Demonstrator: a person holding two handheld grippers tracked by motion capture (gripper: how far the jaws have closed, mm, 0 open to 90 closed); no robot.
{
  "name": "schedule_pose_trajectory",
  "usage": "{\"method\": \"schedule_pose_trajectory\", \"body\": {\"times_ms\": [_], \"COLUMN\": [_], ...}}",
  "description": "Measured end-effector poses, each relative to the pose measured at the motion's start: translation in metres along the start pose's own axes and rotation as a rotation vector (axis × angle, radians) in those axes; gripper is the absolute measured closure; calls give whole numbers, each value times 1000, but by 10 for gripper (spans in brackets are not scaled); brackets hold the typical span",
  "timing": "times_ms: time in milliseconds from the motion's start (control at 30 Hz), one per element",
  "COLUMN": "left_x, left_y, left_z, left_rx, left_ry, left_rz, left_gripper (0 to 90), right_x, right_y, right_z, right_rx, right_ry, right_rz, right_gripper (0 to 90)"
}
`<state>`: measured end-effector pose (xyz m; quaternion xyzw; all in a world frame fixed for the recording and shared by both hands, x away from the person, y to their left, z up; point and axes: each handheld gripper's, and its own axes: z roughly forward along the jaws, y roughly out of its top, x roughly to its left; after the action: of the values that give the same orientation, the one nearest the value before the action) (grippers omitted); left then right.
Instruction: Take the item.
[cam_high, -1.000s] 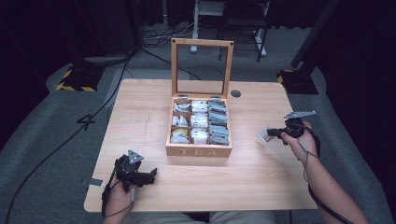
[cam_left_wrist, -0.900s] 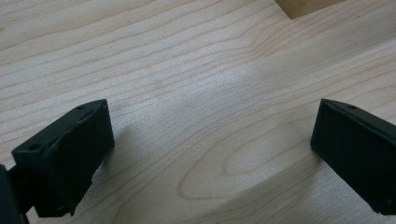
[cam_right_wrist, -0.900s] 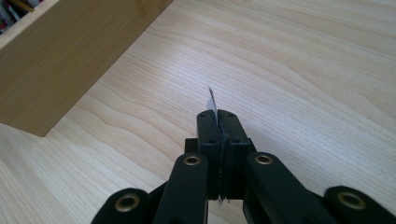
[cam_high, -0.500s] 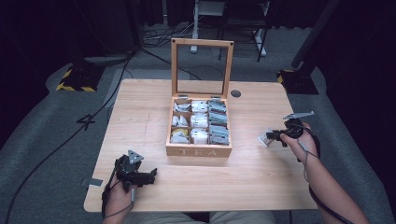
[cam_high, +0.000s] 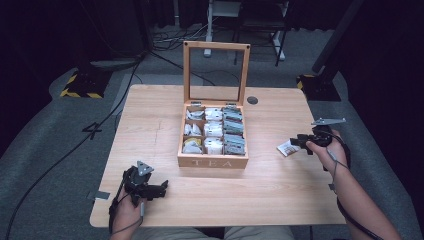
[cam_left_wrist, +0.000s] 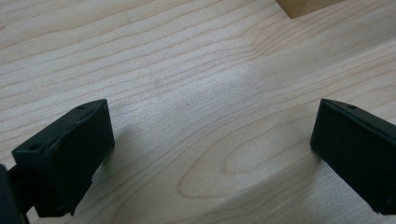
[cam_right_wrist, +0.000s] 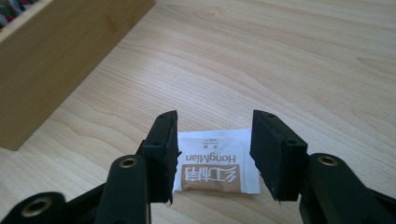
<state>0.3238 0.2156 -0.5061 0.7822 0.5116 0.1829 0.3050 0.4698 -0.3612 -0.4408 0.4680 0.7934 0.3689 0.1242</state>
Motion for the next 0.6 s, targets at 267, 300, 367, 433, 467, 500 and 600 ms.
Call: {"method": "schedule_pose_trajectory", "body": {"times_ms": [267,300,367,433,467,500,600], "left_x": [0,0,0,0,0,0,0], "left_y": [0,0,0,-1,-1,-1,-1], "left_z": [-1,-1,-1,-1,-1,-1,-1], "left_rx": [1,1,1,2,2,2,2], "left_ry": [6,6,6,3,3,3,3], "left_rz": [3,2,3,0,0,0,0], "left_gripper": [0,0,0,0,0,0,0], "right_x": [33,37,41,55,58,58,73], "right_y": [-3,-4,-6,-9,-10,-10,-14], "right_z": [-28,-31,-34,-42,-45,-45,-54], "right_rx": [-75,-79,-84,-101,-108,-108,-125], "right_ry": [80,88,98,128,136,136,174], "right_rz": [-85,-93,-106,-137,-144,-144,-166], "right_gripper": [494,491,490,480,480,475,463]}}
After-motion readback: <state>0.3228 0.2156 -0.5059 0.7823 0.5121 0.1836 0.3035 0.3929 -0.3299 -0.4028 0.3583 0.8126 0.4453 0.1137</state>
